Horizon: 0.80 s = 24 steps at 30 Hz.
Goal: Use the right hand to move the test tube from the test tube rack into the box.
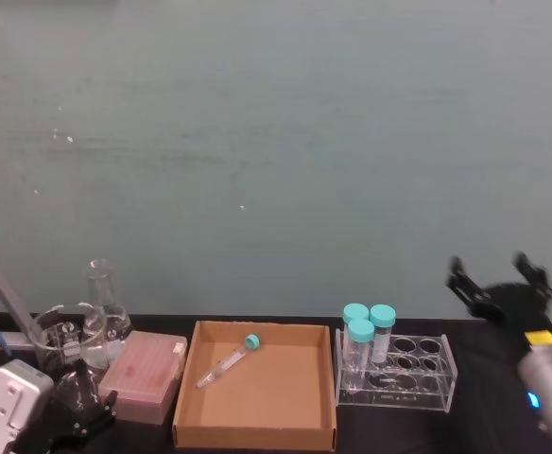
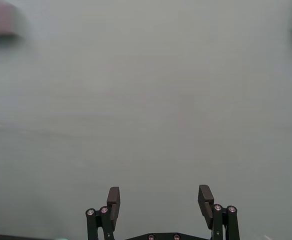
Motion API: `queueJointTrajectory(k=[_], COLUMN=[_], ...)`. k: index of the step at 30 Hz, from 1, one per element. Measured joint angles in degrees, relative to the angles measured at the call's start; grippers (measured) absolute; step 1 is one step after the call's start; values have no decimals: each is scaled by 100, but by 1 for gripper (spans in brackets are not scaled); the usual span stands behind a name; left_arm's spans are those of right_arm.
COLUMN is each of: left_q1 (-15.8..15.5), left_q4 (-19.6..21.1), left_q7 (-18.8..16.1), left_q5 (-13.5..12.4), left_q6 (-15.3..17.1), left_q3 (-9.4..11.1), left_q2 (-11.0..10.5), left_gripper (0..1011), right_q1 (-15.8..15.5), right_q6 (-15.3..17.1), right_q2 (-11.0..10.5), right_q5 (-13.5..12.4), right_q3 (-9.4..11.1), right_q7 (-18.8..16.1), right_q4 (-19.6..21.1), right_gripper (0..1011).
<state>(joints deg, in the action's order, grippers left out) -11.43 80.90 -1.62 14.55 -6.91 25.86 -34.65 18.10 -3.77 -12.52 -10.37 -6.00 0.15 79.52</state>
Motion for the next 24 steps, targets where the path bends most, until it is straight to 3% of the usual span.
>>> queueJointTrajectory(k=[4,10,15,24], left_q1=[0,0,0,0], left_q4=[0,0,0,0], left_q7=[0,0,0,0], left_q5=[0,0,0,0], left_q6=[0,0,0,0], left_q3=[0,0,0,0], left_q2=[0,0,0,0], left_gripper=[1000,1000,1000,1000], right_q1=[-170,-259,-208,-31], right_q6=[138,316,353,438], right_q2=[10,-9,-15,11], right_q5=[141,144,75,-3], right_q3=[227,395,355,98], right_q7=[331,327,-70,-916], right_q4=[-52,-118,-147,-279], right_gripper=[1002,1002,1002,1002])
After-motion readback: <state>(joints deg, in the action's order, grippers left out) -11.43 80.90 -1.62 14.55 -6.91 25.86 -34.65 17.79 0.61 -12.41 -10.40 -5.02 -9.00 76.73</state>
